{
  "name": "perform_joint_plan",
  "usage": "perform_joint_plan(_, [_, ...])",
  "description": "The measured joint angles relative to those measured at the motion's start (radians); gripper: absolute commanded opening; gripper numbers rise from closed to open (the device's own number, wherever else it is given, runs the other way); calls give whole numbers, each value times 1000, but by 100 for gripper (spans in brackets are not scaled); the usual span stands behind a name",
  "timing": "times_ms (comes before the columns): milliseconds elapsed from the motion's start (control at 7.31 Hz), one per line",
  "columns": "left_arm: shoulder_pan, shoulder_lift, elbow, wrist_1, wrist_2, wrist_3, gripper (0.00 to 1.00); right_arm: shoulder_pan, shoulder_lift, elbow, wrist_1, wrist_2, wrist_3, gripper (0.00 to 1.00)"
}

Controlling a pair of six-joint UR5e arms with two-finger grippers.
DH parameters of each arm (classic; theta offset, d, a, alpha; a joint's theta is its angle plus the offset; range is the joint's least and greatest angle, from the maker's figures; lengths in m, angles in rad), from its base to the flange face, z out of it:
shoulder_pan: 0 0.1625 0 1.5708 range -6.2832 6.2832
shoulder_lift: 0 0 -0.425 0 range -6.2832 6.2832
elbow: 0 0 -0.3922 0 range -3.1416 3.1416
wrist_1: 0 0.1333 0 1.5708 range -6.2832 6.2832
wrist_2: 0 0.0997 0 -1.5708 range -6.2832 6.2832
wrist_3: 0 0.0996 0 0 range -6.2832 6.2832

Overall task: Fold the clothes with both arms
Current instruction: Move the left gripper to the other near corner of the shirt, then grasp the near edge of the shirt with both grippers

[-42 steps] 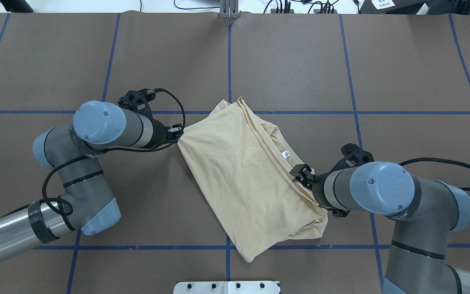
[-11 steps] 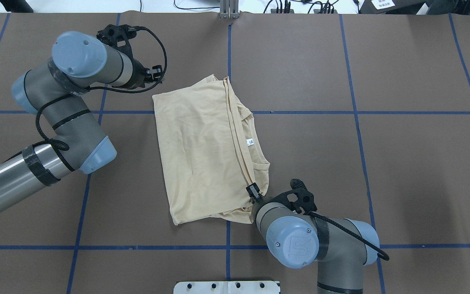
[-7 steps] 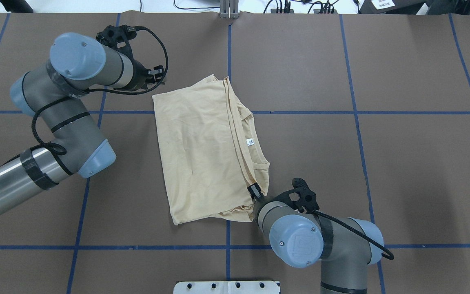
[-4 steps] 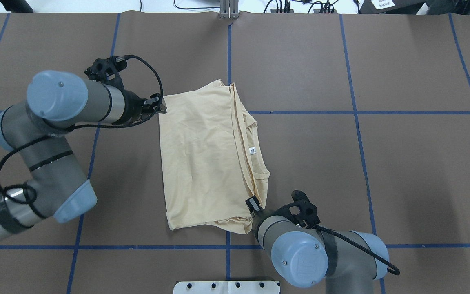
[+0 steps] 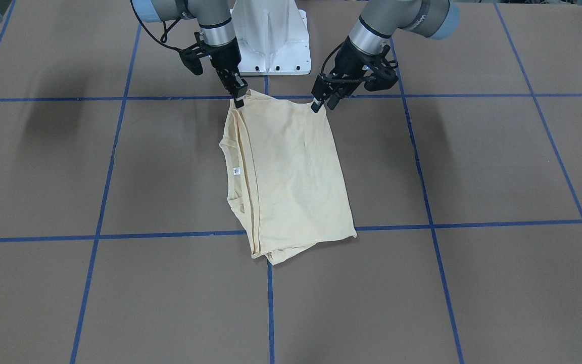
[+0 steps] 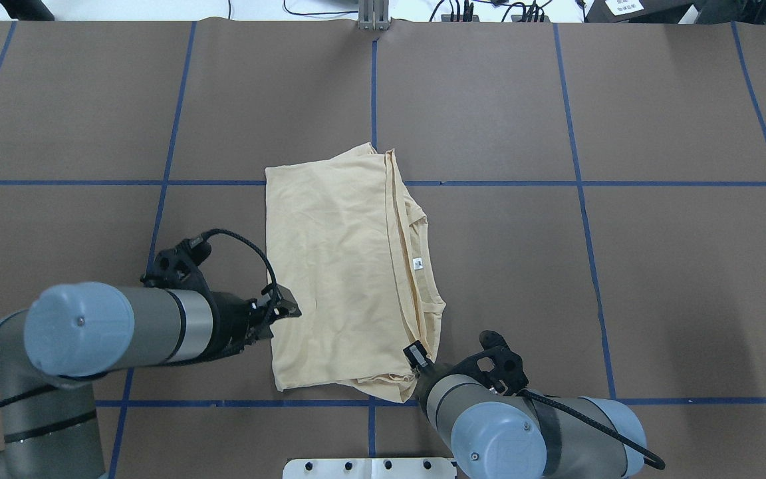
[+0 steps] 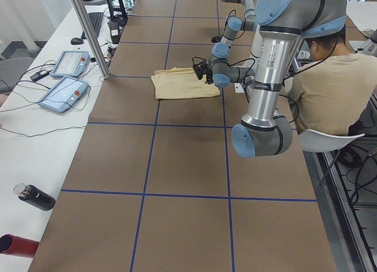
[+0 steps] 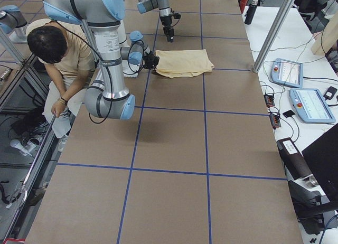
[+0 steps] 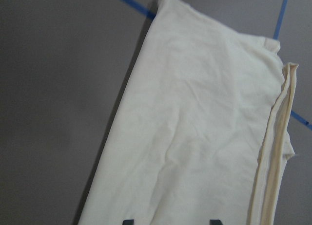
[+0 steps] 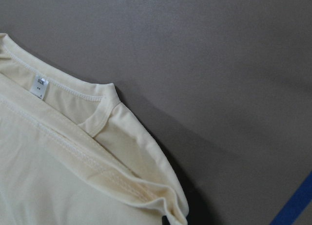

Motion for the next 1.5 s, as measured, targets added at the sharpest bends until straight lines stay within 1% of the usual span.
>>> perform_joint_plan(273, [92,2,20,51,64,-41,60,-2,-16,21,0,0,0,0])
perform_joint_plan(410, [110,1,34,66,77,-46,59,-2,-17,23,0,0,0,0])
perform_joint_plan(820, [140,-6,76,75,82,-50,52,-3,-18,24,0,1,0,0])
perform_joint_plan(957, [148,-7,81,75,82,-50,48,-3,-17,24,0,1,-1,0])
perform_joint_plan(1094, [158,-8,85,75,82,-51,29,-3,-17,24,0,1,0,0])
perform_joint_plan(1230, [169,-11,87,75,81,-52,0,-3,-17,24,0,1,-1,0])
perform_joint_plan(1504, [183,-19,87,76,80,-52,0,-3,-18,24,0,1,0,0])
